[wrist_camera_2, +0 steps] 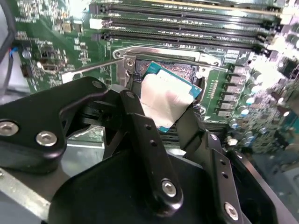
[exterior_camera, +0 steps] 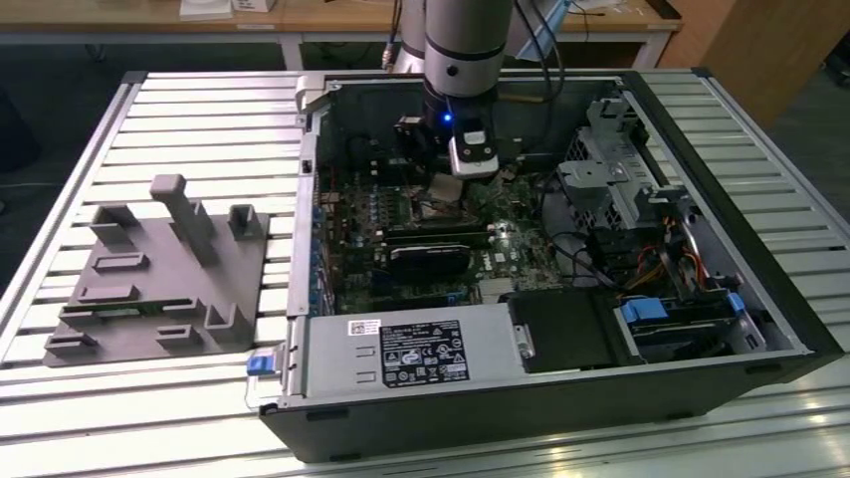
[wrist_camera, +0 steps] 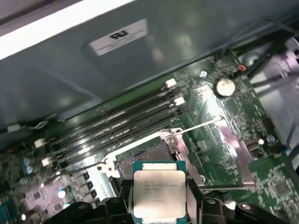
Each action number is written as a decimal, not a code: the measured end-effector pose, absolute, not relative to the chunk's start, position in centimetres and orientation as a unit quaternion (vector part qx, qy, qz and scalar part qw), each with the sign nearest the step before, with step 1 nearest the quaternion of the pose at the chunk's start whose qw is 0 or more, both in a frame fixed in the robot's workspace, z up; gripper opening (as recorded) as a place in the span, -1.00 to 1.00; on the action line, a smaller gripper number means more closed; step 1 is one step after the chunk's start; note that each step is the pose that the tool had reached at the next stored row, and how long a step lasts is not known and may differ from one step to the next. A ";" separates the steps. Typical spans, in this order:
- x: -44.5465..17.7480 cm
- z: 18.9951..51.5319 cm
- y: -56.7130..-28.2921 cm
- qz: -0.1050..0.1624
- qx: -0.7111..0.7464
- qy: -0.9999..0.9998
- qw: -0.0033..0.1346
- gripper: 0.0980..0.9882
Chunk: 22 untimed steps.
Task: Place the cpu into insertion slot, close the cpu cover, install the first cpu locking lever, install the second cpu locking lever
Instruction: 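Place the cpu into insertion slot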
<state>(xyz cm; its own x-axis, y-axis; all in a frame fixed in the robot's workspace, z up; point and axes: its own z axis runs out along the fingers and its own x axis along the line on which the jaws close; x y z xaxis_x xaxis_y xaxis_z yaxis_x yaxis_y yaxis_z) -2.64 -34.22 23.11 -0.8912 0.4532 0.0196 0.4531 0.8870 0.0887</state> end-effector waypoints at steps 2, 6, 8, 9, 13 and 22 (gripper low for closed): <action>-2.6 23.1 -34.2 0.045 0.251 0.967 0.002 0.00; -2.6 23.0 -34.2 0.045 0.286 0.957 0.003 0.00; -2.6 22.9 -34.2 0.045 0.302 0.952 0.004 0.00; -2.6 22.9 -34.2 0.045 0.310 0.950 0.004 0.00; -2.6 22.8 -34.2 0.045 0.342 0.938 0.006 0.00; -2.6 22.6 -34.2 0.044 0.415 0.909 0.010 0.00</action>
